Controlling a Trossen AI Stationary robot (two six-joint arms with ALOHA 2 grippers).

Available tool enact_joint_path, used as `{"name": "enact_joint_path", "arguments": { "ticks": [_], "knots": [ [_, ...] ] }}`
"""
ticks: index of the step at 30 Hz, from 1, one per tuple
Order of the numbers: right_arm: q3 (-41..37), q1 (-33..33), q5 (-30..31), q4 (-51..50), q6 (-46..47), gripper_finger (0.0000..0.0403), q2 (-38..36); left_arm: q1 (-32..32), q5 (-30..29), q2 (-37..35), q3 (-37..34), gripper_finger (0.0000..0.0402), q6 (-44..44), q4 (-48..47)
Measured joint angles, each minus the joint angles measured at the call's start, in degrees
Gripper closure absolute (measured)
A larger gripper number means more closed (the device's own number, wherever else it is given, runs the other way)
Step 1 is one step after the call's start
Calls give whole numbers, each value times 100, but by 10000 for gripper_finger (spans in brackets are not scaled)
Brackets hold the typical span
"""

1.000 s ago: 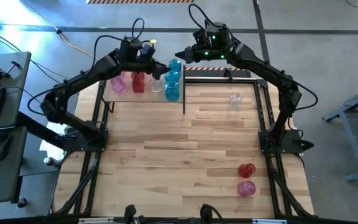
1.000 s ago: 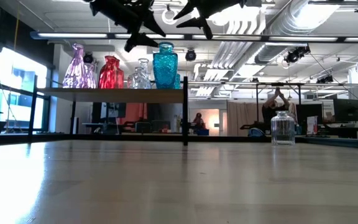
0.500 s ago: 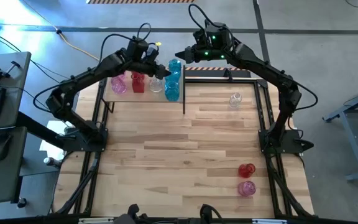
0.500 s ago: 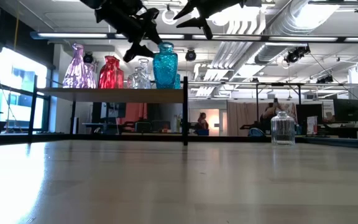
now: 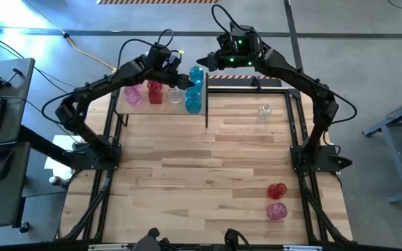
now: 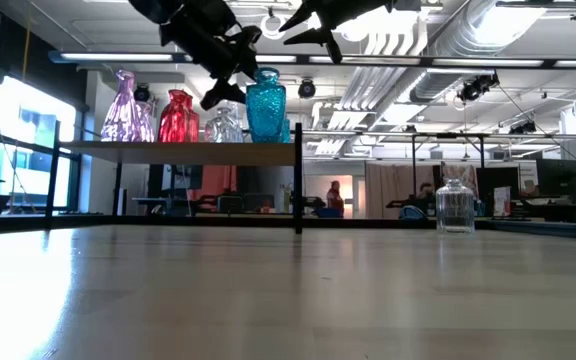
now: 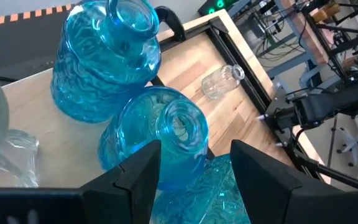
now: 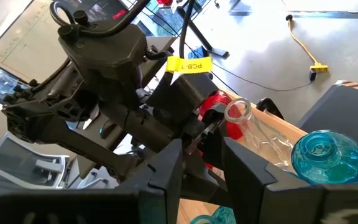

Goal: Sort vases onto shelf
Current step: Adjust the blue vase on the shelf

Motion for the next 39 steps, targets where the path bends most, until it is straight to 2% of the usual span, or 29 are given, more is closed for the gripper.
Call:
{"name": "enact_joint_path", "arguments": {
  "ticks": [39],
  "knots": [
    [-2, -1, 0, -110, -113, 308, -4, -133, -50, 21, 0, 216, 59, 36]
  ]
}}
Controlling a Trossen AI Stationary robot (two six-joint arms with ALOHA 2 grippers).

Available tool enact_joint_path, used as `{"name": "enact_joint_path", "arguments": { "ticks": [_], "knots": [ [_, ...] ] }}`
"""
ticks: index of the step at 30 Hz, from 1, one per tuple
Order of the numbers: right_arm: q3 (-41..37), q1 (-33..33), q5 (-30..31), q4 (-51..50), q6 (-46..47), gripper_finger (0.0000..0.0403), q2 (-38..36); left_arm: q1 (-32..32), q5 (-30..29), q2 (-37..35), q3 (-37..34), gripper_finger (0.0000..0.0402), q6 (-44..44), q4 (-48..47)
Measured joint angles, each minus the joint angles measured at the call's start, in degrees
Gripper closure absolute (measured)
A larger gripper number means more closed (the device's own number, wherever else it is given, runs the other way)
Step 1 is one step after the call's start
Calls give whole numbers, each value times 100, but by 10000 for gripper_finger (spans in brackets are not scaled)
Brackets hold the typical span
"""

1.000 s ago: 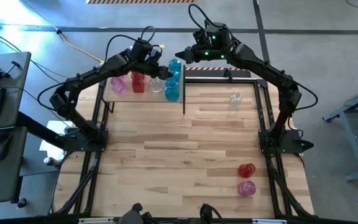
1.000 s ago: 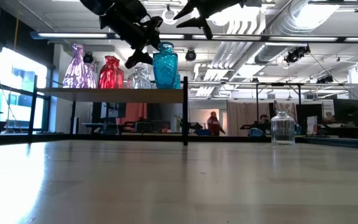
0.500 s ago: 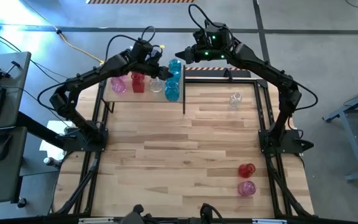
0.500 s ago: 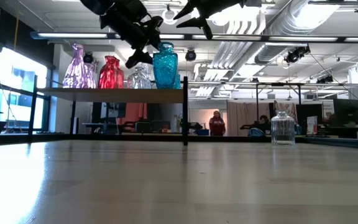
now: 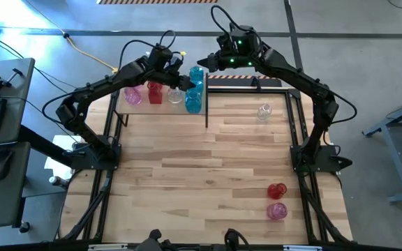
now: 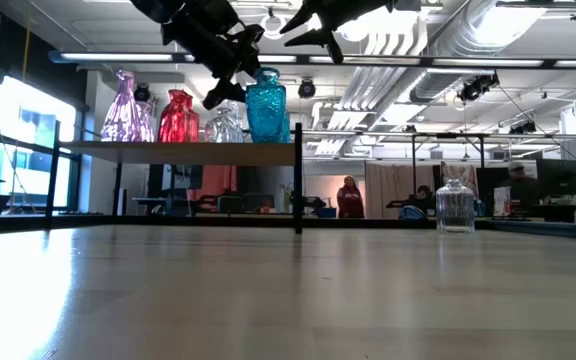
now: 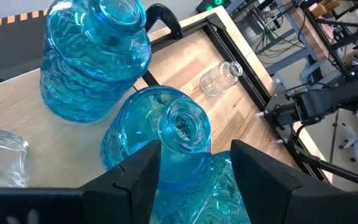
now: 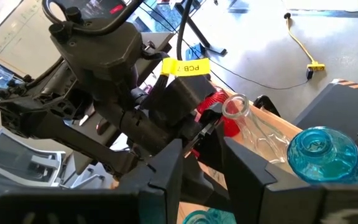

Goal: Sort vases onto shelf
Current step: Adjust the blue vase on the shelf, then put the transparent vase on the shelf aligned with the other transparent vases

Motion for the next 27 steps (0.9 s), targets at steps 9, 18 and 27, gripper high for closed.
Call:
{"name": "enact_joint_path", "arguments": {
  "ticks": [9, 18, 27],
  "knots": [
    [0, -2, -11, -182, 17, 308, -15, 26, 33, -85, -2, 216, 39, 177],
    [-4, -135, -13, -629, 0, 308, -167, 201, 26, -503, -2, 216, 52, 341],
    [-4, -179, -35, -1067, -43, 308, -363, 210, 24, -1033, -2, 216, 50, 321]
  ]
}}
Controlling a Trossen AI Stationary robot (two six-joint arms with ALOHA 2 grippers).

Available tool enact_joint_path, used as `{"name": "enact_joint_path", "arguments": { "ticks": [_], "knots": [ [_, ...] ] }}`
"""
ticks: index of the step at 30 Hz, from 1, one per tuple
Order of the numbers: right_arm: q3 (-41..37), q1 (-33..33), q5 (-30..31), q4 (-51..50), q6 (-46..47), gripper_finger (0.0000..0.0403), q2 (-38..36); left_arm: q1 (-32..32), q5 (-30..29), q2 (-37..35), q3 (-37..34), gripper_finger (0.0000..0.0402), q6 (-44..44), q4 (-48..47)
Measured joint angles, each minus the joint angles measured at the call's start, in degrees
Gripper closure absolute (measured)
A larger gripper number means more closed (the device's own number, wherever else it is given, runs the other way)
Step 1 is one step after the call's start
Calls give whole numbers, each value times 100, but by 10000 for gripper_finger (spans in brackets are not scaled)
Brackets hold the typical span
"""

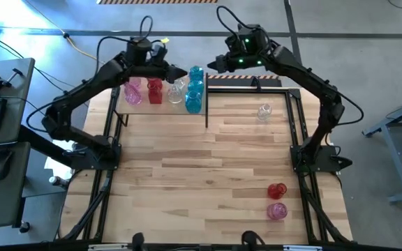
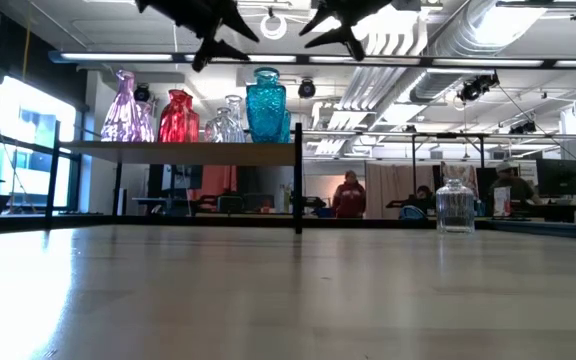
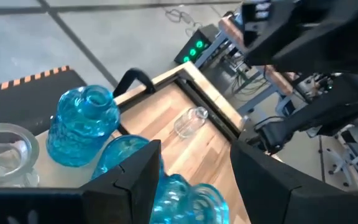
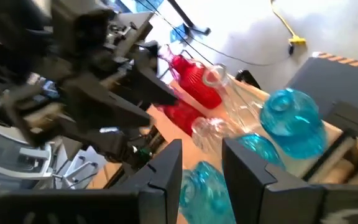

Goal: Sort vases onto shelf
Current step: Put the transparent vase on the shelf aligned with the other transparent vases

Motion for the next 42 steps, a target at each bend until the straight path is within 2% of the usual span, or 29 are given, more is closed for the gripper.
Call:
{"name": "enact_joint_path", "arguments": {
  "ticks": [5, 13, 16, 22, 25, 33, 38, 42],
  "knots": [
    [2, -200, 100, -1214, 0, 308, -271, -9, 106, -438, 0, 216, 153, -24],
    [2, -338, 1271, -3831, -304, 308, -369, -108, 643, -990, 0, 216, 883, -198],
    [2, -338, 1663, -4263, -290, 308, -369, -218, 708, -1120, 0, 216, 1038, -410],
    [2, -364, 1863, -5011, -338, 308, -367, -473, 710, -1333, 0, 216, 1299, -966],
    [2, -377, 2176, -5204, -402, 308, -367, -604, 710, -1454, 0, 216, 1342, -1247],
    [-161, -630, 2064, -5176, -578, 308, -410, -927, 697, -1903, 0, 216, 1300, -1634],
    [-1177, -857, 2128, -5112, -548, 308, -651, -1041, 670, -2103, 0, 216, 1304, -1879],
    [-2238, -989, 2082, -4456, -292, 308, -1024, -1096, 647, -2136, 0, 216, 1303, -2036]
  ]
}}
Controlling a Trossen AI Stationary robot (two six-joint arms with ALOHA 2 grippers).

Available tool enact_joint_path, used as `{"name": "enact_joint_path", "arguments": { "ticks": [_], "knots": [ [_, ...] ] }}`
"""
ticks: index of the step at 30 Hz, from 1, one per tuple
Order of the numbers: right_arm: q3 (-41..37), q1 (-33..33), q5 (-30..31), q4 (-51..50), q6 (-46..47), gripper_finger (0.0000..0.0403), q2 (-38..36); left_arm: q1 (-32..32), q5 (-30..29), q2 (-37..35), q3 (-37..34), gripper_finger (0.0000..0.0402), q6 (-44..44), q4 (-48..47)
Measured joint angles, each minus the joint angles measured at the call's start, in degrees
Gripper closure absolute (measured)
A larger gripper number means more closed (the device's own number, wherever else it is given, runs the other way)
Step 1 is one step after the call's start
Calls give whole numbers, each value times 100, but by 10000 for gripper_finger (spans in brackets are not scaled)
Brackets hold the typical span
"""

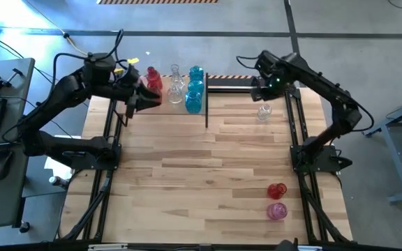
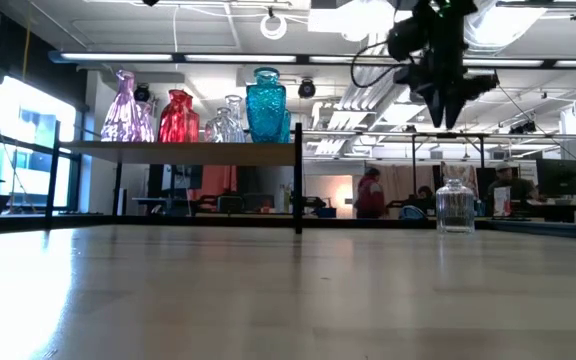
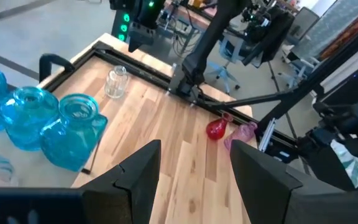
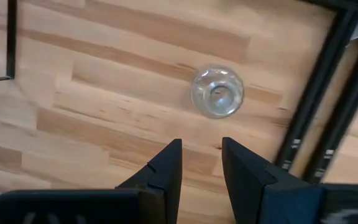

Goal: Sort vases onto shelf
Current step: Put the transparent vase on the shelf aligned with the other transparent vases

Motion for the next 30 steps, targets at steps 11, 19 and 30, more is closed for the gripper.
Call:
{"name": "enact_joint_path", "arguments": {
  "ticks": [11, 19, 30],
  "knots": [
    [-1755, -355, -379, 1361, 640, 308, -571, -1, -7, 68, -2, 216, 2, -50],
    [-2156, -472, -20, 1720, 765, 308, -571, -1, -7, 81, -2, 216, 4, -52],
    [-2179, -697, 224, 1909, 795, 308, -499, -1, -8, 81, -2, 216, 8, -52]
  ]
}}
